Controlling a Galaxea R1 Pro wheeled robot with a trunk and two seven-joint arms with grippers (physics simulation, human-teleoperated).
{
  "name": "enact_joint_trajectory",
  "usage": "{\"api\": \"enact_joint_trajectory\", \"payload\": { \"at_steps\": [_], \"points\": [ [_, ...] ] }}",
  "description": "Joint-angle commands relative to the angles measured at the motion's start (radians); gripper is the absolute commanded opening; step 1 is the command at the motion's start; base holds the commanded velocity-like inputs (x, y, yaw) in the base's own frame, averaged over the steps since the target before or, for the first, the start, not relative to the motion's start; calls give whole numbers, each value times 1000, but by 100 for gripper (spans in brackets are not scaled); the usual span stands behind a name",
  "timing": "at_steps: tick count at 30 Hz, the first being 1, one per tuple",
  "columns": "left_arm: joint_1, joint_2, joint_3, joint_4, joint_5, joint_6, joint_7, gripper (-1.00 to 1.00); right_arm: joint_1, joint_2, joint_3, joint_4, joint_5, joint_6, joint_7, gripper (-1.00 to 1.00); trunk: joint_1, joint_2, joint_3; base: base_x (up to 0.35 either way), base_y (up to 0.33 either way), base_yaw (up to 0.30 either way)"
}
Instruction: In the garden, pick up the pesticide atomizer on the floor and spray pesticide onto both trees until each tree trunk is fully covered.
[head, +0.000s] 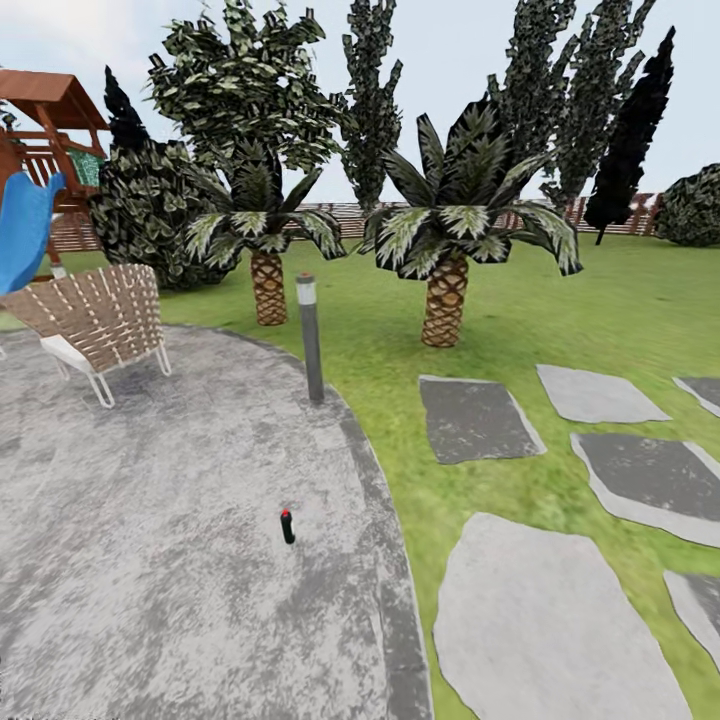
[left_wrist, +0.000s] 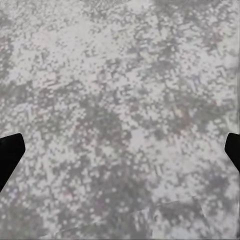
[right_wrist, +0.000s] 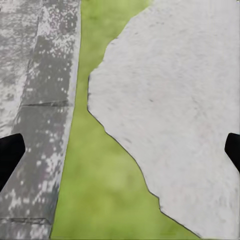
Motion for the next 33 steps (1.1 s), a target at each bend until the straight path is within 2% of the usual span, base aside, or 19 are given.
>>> {"api": "enact_joint_trajectory", "payload": {
  "at_steps": [1,11,16,27,33],
  "points": [
    [-1,0,3,1,0,-3,0,100,0,0,0,1,1,-3,1,100,0,0,-1,164,-263,243],
    [-1,1,4,1,0,-3,0,100,-1,0,0,1,1,-3,1,100,0,0,-1,199,-249,235],
    [-1,1,4,1,17,-3,0,100,0,0,0,1,1,-3,1,100,0,0,-1,244,-233,228],
    [-1,1,4,1,19,-3,0,100,0,0,0,1,1,-3,0,100,0,0,-1,245,-232,222],
    [-1,1,4,1,19,-3,0,100,0,0,0,2,1,-3,1,100,0,0,-1,245,-231,136]
  ]
}}
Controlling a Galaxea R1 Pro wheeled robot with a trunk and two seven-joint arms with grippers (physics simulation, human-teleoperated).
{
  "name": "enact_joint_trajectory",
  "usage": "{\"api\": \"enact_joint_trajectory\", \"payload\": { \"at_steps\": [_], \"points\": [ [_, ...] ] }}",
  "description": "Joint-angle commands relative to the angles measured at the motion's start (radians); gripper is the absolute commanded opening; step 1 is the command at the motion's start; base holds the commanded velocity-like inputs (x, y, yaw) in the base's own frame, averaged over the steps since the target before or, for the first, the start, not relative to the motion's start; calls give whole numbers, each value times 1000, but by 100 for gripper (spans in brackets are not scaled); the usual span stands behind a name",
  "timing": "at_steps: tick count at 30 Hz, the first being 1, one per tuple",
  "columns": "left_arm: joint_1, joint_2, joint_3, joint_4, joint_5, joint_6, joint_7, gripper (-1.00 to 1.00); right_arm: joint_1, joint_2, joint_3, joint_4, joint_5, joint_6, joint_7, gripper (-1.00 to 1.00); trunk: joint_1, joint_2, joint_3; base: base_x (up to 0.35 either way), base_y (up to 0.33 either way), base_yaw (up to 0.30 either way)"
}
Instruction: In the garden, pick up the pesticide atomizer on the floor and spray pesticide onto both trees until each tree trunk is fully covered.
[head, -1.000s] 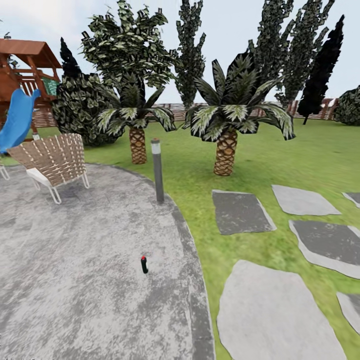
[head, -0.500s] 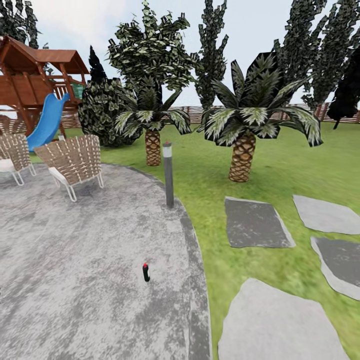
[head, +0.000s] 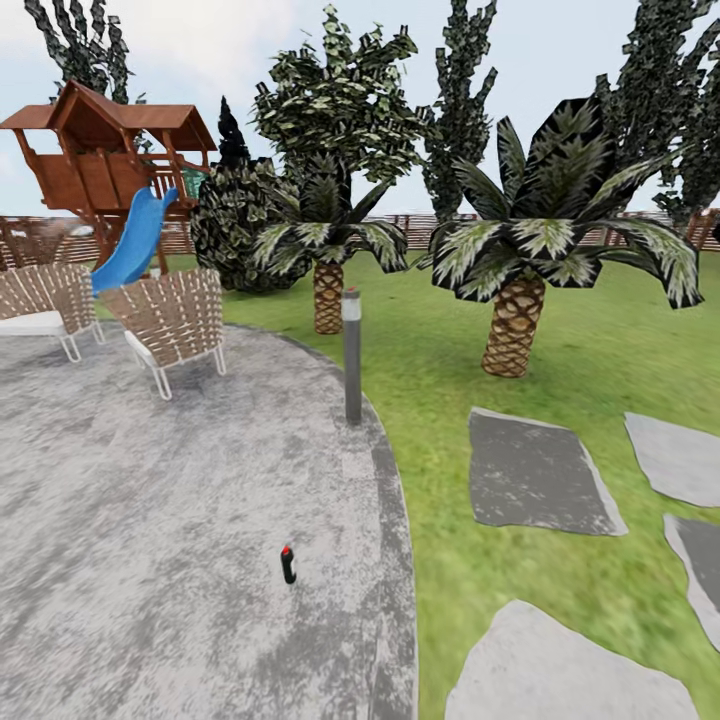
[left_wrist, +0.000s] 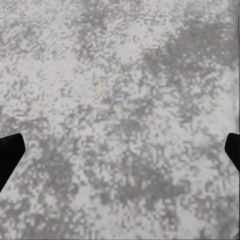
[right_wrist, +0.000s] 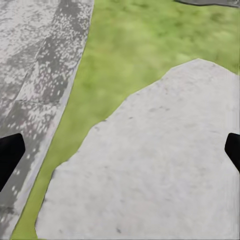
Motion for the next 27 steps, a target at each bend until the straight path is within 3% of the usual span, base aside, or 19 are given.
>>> {"api": "enact_joint_trajectory", "payload": {
  "at_steps": [1,8,12,18,27],
  "points": [
    [-1,0,2,0,2,-3,0,100,-1,0,0,1,1,-3,0,100,0,0,-1,245,-229,25],
    [-26,-10,-5,-32,-2,3,-1,100,-8,1,-2,-35,0,-3,-6,100,0,0,-1,74,-65,4],
    [-177,-11,-5,-65,1,17,-1,100,-91,1,-2,-138,-1,3,-6,100,0,0,-1,3,-3,0],
    [-355,-14,-4,-71,2,55,1,100,-230,4,-2,-162,-3,63,-5,100,0,0,-1,0,0,0],
    [-381,-10,-5,-84,0,68,-1,100,-250,2,1,-160,-2,79,2,100,0,0,-1,13,0,0]
  ]
}}
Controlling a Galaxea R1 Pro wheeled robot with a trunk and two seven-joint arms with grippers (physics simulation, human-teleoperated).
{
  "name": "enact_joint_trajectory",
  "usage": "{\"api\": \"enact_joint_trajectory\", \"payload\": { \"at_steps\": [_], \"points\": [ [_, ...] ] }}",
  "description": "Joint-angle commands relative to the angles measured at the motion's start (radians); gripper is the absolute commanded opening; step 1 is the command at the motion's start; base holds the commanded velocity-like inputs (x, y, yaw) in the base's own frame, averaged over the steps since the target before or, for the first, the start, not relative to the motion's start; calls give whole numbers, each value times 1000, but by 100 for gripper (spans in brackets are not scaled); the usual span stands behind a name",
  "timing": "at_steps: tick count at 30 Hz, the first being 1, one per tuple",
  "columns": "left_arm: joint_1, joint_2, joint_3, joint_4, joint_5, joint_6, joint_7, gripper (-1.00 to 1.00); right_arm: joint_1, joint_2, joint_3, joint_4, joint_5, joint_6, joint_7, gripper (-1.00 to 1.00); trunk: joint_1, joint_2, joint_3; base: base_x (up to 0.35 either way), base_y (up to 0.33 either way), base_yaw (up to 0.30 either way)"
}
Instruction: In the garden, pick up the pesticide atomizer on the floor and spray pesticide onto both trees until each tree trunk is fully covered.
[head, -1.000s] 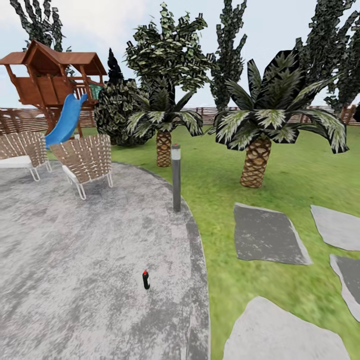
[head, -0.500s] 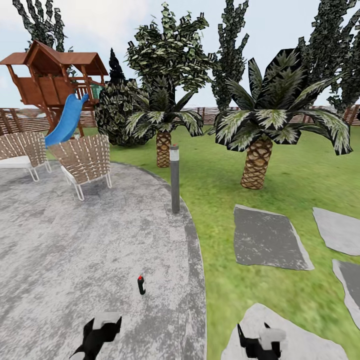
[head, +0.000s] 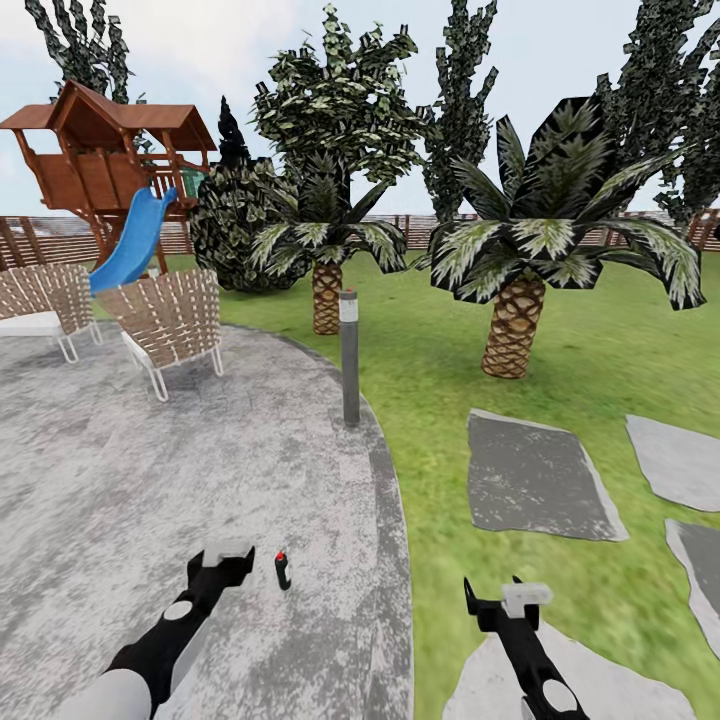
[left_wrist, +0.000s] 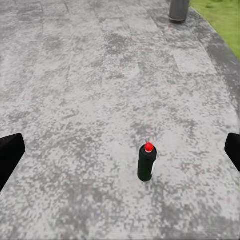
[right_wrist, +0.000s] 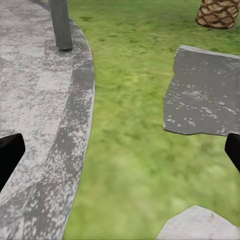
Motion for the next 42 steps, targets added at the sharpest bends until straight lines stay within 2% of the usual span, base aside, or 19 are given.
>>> {"api": "enact_joint_trajectory", "payload": {
  "at_steps": [1,22,31,42],
  "points": [
    [-1,2,3,3,4,-3,0,100,-1,0,0,1,1,-3,0,100,0,0,-1,184,-19,0],
    [-6,-1,8,-1,9,-4,4,100,-1,0,0,6,3,-4,-3,100,0,0,-1,231,-205,1],
    [-7,-2,11,-2,9,-2,3,100,-1,0,-1,3,1,-4,-4,100,0,0,-1,37,-30,147],
    [-7,-4,10,-2,9,-1,5,100,-1,0,-3,2,0,-4,-5,100,42,-77,-46,0,0,6]
  ]
}}
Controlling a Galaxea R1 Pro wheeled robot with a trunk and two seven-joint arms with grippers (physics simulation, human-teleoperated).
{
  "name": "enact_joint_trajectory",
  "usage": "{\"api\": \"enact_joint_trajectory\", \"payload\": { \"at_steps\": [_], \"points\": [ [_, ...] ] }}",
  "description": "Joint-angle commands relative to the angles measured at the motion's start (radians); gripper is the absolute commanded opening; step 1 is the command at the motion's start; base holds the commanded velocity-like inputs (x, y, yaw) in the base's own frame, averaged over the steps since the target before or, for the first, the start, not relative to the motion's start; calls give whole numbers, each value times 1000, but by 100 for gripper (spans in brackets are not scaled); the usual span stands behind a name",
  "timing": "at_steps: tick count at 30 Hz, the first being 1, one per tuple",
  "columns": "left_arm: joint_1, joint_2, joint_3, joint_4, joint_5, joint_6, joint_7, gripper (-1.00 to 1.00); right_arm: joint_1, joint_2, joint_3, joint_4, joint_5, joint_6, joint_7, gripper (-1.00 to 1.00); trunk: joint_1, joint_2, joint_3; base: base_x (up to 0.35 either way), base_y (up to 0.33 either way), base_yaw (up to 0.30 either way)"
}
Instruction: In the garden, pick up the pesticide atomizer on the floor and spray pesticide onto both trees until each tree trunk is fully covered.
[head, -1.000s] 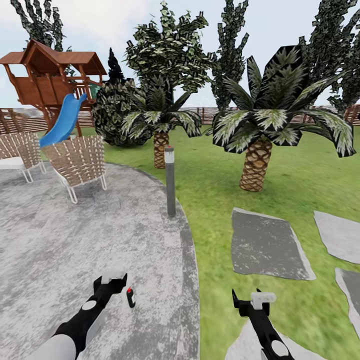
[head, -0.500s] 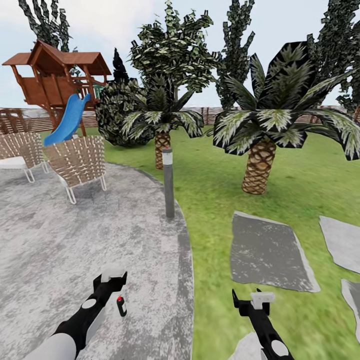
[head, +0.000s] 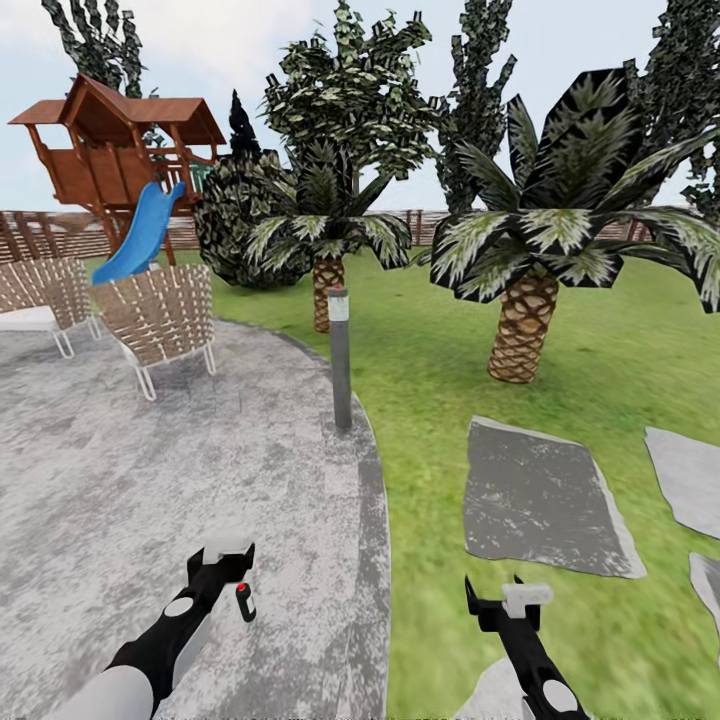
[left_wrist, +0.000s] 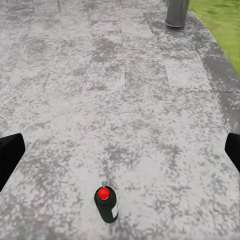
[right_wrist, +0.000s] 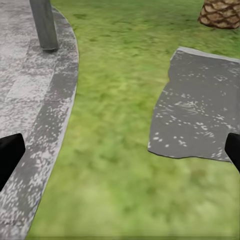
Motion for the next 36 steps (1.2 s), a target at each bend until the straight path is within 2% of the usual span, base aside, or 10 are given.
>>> {"api": "enact_joint_trajectory", "payload": {
  "at_steps": [1,13,36],
  "points": [
    [-1,0,1,1,2,-3,0,100,0,0,0,0,0,-3,0,100,4,-8,-6,0,0,0],
    [-2,0,2,2,3,-2,0,100,-1,-1,0,0,0,-3,0,100,50,-92,-62,0,0,0],
    [-2,0,2,4,3,-2,0,100,0,-1,0,-1,0,-3,0,100,60,-97,-169,0,0,0]
  ]
}}
